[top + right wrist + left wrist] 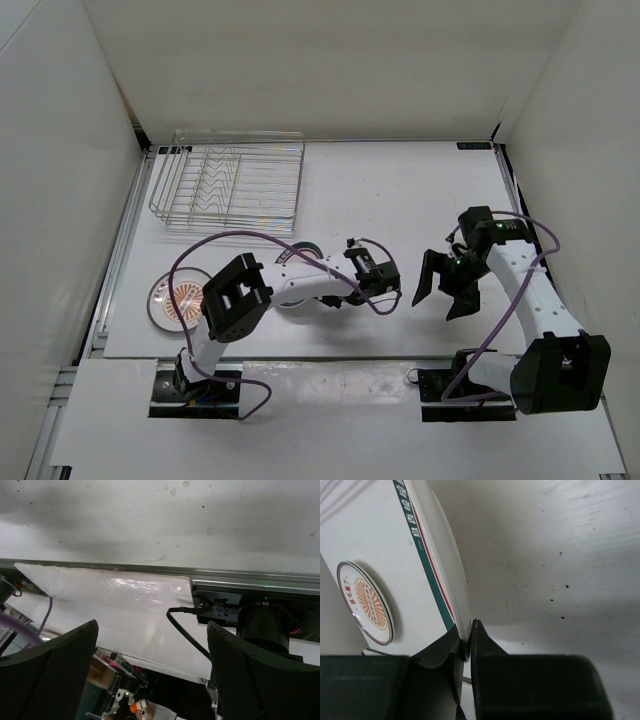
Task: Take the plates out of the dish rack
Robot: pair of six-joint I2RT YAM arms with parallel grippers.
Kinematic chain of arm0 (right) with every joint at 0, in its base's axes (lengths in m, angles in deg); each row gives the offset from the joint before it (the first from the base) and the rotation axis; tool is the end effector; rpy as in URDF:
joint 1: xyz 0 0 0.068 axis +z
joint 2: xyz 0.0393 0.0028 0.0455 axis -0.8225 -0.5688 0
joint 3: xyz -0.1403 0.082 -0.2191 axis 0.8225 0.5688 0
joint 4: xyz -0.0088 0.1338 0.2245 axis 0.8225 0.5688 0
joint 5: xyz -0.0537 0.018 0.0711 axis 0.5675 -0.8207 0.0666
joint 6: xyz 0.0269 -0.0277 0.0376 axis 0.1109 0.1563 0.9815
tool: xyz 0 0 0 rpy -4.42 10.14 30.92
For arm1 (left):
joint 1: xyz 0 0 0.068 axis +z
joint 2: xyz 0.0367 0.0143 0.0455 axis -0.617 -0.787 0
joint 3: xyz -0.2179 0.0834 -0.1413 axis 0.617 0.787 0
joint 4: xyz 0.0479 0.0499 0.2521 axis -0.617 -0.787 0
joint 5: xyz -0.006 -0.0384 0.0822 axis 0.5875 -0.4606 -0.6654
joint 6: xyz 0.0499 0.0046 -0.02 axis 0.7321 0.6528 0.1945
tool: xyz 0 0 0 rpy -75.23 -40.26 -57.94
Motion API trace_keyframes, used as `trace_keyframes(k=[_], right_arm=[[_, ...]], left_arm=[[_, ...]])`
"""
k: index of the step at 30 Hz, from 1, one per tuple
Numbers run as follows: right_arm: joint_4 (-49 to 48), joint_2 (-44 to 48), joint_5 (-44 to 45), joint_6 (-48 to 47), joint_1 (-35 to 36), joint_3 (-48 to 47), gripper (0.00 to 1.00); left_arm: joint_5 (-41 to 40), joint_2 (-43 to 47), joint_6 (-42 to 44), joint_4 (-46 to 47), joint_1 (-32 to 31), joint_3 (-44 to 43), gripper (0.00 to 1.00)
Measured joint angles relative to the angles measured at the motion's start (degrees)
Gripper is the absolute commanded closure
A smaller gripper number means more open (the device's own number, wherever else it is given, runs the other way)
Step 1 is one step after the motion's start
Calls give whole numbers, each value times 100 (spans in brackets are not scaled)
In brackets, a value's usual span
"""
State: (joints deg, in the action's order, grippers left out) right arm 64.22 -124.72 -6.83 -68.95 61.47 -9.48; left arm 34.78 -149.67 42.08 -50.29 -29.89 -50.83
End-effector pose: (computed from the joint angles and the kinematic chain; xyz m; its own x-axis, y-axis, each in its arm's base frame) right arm 0.1820 0.0302 0.2600 -0.9812 0.1921 0.0192 0.1888 0.9338 0.3039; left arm 0.1600 -0.3346 0.2030 -0.7775 0.5621 -0.2821 0.3165 0.7373 0.5968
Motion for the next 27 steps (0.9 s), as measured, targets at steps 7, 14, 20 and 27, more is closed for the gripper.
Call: trace_keyframes(k=[7, 14, 20, 27], right_arm=[[4, 17, 236, -50, 175, 0, 10], [9, 17, 341, -46, 199, -4, 10], [2, 17, 457, -28, 199, -4, 10], [24, 35, 507, 11, 188, -4, 71]], left_arm=[[-85, -168, -446, -81, -111, 459, 48], [-103, -149, -555, -90, -234, 468, 0], [188, 485, -354, -76, -103, 457, 0], [1034, 2581, 424, -22, 385, 463, 0]])
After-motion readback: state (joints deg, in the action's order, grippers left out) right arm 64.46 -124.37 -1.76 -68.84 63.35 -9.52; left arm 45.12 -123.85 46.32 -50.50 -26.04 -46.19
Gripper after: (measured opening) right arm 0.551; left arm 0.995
